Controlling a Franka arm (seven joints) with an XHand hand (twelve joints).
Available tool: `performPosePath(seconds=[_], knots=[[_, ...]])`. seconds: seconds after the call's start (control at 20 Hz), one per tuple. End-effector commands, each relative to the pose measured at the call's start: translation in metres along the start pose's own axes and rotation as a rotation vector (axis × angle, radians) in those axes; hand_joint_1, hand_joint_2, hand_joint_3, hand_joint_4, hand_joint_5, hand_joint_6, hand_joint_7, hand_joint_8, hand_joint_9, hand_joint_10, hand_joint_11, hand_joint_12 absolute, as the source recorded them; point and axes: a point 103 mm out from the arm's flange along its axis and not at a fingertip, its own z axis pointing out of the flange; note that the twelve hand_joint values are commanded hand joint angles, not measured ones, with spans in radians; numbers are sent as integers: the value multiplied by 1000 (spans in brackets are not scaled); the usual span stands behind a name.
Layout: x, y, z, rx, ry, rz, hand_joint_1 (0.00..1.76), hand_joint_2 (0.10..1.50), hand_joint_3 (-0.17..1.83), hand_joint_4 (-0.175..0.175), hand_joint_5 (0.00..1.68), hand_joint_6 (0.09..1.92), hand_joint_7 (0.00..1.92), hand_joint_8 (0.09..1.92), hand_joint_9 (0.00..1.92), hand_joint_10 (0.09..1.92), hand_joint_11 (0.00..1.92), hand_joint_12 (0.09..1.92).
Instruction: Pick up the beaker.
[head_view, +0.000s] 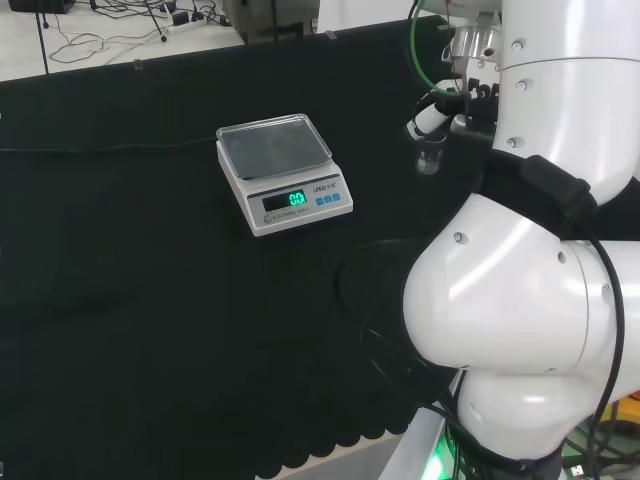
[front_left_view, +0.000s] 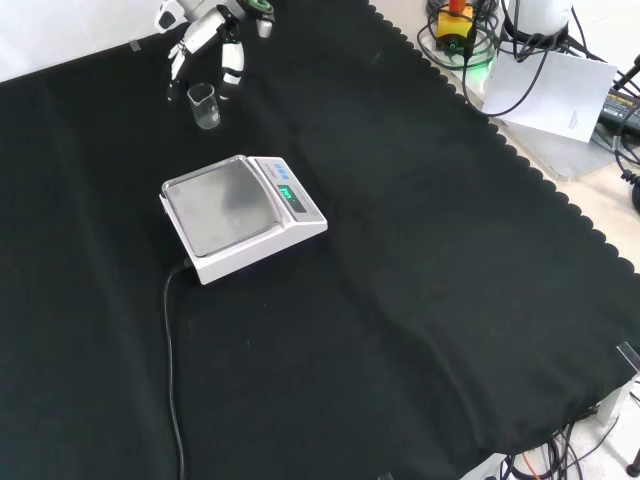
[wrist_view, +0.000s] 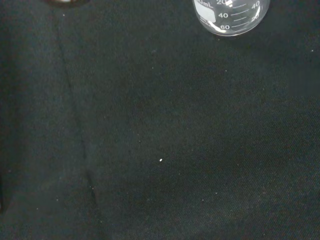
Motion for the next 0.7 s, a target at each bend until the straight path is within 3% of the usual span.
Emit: performPosePath(seconds=[0.05,0.2,0.4,0.7], knots=[[-1,6,4,87,-27,18,605,651,350,71,110,87,56,481,55,636,0,1359],[-3,8,4,107,-37,37,592,632,286,82,40,87,5,335,5,490,0,1358],[-7,9,5,96,-29,50,607,647,237,81,54,87,0,322,0,411,0,1370],[-10,16,10,95,-31,61,656,696,206,64,168,87,24,415,0,314,0,1068]])
